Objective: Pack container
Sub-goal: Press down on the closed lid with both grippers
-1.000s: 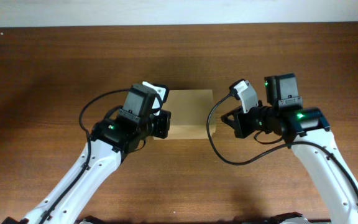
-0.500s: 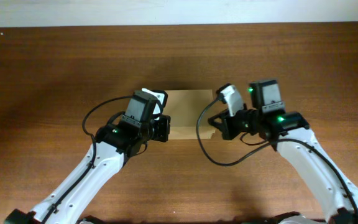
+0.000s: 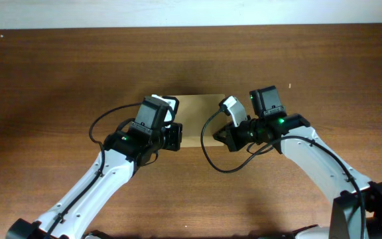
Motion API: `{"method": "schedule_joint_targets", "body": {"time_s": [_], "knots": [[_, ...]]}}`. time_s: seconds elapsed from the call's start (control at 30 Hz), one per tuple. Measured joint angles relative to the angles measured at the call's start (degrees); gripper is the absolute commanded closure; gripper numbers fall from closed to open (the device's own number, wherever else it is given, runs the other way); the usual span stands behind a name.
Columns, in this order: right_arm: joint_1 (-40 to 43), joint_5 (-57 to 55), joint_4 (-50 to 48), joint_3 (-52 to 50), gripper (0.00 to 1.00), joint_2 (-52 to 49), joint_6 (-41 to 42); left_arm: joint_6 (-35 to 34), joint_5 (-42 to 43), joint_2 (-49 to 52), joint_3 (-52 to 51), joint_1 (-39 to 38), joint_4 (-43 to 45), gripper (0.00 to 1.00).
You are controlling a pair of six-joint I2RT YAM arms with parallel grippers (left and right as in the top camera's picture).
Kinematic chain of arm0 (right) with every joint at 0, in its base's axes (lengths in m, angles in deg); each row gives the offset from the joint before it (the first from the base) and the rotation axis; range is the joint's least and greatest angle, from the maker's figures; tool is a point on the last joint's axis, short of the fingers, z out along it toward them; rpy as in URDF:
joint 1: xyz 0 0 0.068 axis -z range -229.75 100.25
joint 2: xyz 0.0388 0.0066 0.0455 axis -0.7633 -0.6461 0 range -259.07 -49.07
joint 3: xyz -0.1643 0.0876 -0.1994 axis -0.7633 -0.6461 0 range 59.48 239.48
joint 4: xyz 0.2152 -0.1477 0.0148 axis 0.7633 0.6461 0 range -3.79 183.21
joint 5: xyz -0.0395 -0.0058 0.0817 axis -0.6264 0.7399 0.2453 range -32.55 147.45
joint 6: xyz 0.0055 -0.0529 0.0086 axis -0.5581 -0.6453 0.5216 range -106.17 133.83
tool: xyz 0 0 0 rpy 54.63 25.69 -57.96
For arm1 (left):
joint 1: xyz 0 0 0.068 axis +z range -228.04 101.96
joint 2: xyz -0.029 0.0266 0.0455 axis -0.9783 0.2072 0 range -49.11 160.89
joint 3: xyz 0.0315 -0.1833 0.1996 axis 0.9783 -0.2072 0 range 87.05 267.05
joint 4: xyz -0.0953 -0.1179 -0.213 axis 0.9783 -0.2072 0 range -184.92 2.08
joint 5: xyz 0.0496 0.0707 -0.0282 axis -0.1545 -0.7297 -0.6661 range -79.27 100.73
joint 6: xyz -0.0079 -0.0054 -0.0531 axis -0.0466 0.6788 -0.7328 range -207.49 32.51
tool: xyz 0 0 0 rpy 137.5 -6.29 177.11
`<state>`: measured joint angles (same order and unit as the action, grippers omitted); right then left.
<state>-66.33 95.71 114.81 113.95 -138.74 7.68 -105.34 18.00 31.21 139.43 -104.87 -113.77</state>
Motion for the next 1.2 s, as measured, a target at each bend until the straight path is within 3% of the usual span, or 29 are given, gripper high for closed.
{"method": "schedule_joint_targets", "body": {"time_s": [0.93, 1.2], "knots": [[-0.02, -0.98, 3.30, 0.13, 0.96, -0.35, 2.10, -1.53, 0.17, -0.28, -2.21, 0.00, 0.17, 0.98], [-0.02, -3.21, 8.37, 3.74, 0.96, 10.67, 2.78, -1.42, 0.13, -10.01, -2.25, 0.00, -1.11, 0.98]]}}
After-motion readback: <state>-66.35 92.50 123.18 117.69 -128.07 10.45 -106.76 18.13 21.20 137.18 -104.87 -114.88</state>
